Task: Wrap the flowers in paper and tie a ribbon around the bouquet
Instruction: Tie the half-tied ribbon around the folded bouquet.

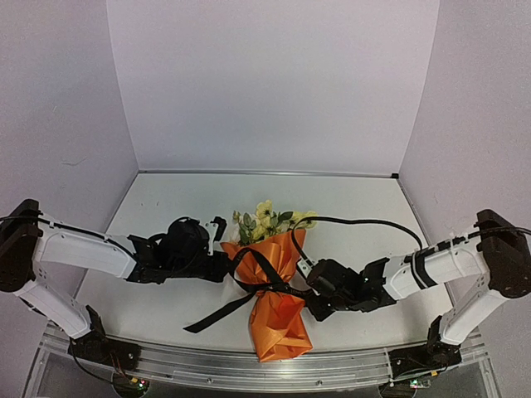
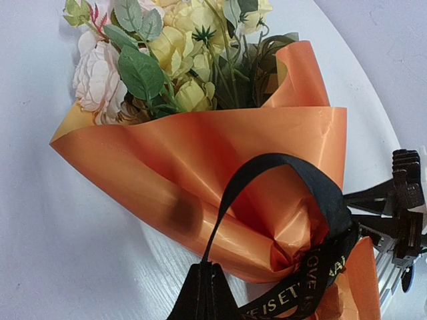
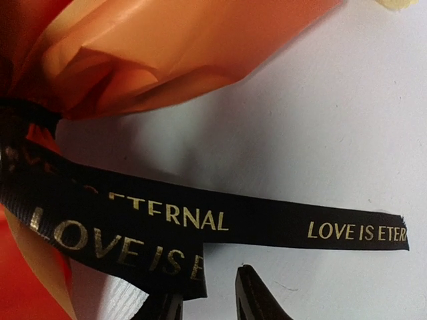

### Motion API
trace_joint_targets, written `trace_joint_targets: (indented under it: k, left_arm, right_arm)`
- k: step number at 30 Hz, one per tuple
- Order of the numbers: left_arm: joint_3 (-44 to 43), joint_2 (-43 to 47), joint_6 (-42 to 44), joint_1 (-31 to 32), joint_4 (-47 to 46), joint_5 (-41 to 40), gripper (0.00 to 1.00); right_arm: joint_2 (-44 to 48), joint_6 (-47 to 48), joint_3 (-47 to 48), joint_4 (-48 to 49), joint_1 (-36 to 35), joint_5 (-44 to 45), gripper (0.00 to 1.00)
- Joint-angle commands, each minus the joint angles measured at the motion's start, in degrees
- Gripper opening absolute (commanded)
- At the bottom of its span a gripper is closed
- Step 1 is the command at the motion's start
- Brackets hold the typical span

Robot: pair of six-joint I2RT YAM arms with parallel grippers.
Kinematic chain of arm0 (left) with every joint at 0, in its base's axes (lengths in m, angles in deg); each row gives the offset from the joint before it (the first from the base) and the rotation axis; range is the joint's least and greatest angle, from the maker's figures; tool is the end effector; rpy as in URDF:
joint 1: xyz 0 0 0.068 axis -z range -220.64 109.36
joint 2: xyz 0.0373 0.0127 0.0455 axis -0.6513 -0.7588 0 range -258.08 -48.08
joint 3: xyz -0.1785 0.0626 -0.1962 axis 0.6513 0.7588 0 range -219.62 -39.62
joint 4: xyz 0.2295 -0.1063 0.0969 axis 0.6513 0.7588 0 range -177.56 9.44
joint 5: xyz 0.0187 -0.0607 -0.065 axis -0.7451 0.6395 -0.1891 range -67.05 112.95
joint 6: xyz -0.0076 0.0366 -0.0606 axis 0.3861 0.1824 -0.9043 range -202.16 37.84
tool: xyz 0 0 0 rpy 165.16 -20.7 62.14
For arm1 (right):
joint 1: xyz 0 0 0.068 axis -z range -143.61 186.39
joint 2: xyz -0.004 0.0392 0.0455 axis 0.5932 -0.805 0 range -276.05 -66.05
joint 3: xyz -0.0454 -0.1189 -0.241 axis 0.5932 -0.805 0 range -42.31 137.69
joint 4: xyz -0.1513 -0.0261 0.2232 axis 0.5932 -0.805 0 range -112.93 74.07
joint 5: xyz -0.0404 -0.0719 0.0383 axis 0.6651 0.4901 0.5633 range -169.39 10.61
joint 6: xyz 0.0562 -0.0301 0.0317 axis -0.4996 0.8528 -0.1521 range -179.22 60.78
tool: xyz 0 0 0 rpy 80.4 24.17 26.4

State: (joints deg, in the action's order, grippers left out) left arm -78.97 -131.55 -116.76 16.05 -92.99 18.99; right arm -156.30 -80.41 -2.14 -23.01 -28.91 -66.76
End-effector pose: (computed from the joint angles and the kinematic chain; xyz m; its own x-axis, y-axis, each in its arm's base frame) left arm 0.1782 -0.2637 0.1583 -0.7392 0.0934 -0.6670 0.4670 0.7846 -0.4077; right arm 0.1379 0.2691 0.1099 -0.6299 -0.5254 -0.5720 -0.6535 0.7566 0.0247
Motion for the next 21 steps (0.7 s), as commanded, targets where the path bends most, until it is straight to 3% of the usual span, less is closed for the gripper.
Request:
trace_joint_targets:
  k: [1, 2, 9, 21]
  left_arm:
    - [0.2, 2.4, -1.5, 0.3, 1.5, -2.8, 0.0]
    - [0.2, 2.4, -1.8, 0.3, 2.0, -3.3, 0.0]
    - [2.7, 3.6, -3.1, 0.2, 3.8, -5.1, 0.0]
    - [8.7, 7.5, -11.1, -2.0, 8.4, -9.8, 0.0]
  right_arm:
    - [-0.5, -1.8, 1.4, 1.5, -0.3, 3.4, 0.07]
    - [-0.1, -2.3, 1.7, -0.1, -0.3, 4.8, 0.01]
    - [3.1, -4.2, 3.4, -13.2, -0.3, 17.6, 0.0]
    - [3.1, -7.8, 3.6, -19.1, -0.3, 21.4, 0.0]
